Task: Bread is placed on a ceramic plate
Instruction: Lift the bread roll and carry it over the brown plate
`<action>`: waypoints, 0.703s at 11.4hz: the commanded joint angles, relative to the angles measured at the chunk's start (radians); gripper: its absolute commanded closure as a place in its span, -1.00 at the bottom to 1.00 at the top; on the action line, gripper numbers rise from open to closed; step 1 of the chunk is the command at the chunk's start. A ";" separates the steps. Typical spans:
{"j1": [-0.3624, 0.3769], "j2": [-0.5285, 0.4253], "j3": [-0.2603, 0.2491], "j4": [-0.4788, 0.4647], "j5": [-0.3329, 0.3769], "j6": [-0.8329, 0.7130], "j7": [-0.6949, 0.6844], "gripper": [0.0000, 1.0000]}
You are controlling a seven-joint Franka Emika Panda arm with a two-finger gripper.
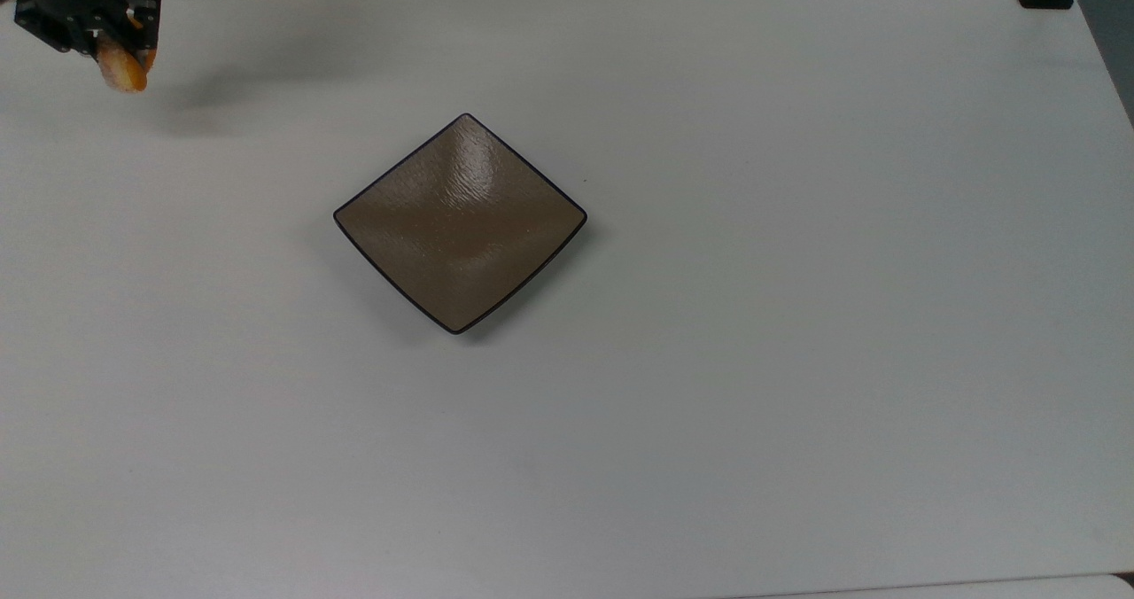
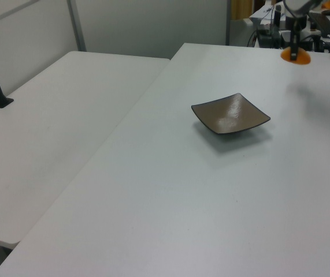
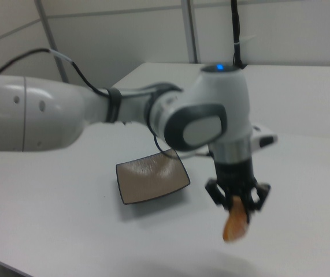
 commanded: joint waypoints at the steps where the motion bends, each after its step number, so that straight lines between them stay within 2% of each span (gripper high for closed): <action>1: 0.001 -0.012 0.106 0.069 0.030 -0.057 0.192 0.33; 4: 0.003 -0.020 0.241 0.078 0.029 -0.073 0.420 0.33; 6: 0.047 -0.020 0.292 0.078 0.027 -0.087 0.551 0.33; 8: 0.053 -0.008 0.350 0.076 0.015 -0.084 0.635 0.31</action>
